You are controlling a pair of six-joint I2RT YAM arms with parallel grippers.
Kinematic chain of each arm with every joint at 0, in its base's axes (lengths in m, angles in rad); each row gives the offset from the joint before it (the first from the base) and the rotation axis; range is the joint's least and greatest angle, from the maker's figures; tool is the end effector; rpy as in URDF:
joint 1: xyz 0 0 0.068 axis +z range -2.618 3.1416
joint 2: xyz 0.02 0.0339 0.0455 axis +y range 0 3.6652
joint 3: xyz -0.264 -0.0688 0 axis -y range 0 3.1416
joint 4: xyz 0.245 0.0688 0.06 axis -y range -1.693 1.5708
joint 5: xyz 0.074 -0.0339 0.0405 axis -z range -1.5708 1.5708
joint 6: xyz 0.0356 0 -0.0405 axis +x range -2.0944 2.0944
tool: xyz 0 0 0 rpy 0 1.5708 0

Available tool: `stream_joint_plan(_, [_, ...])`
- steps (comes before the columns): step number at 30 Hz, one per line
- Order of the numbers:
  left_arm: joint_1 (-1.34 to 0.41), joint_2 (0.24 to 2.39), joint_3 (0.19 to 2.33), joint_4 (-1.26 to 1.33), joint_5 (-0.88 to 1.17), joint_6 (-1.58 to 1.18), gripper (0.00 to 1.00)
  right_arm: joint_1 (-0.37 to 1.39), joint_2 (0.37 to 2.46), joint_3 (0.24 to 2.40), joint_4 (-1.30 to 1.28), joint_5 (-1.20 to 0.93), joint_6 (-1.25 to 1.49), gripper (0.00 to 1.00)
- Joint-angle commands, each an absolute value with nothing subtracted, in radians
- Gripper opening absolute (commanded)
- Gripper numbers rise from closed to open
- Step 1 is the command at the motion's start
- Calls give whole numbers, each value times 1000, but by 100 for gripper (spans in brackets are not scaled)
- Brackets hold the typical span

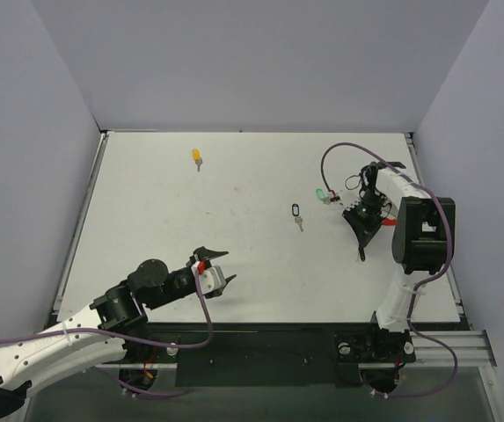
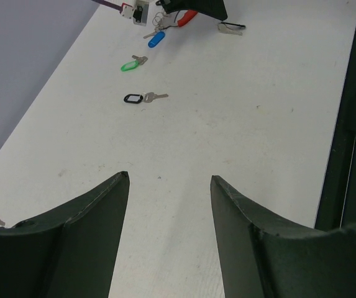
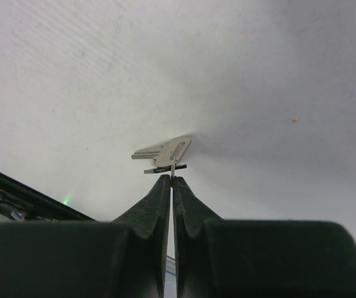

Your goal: Put the keys on the keyring

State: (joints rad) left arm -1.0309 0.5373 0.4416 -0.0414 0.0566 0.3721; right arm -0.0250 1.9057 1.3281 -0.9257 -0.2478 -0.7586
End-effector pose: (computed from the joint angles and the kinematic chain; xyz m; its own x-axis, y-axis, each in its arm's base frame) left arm 0.0761 -0.1308 0.2700 0.2564 0.2783 -0.9256 0.8502 0.3907 0.3530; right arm 0.3522 -0.0001 0.1711 -0.7292 -0.6489 -0.2173 -0.6805 0.7209 0.1312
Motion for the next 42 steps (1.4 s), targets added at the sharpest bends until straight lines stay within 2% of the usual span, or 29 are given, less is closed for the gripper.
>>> stream_joint_plan(1, [-1025,528,449,-37,80,385,65,-8,1945,1399,-953,-202,-706,0])
stream_joint_plan(25, [-1020,529,449,-37,89,390,65,67,2066,1499,-936,-203,-652,0])
stream_joint_plan(42, [-1015,523,449,-38,94,388,65,89,2083,1516,-940,-183,-640,6])
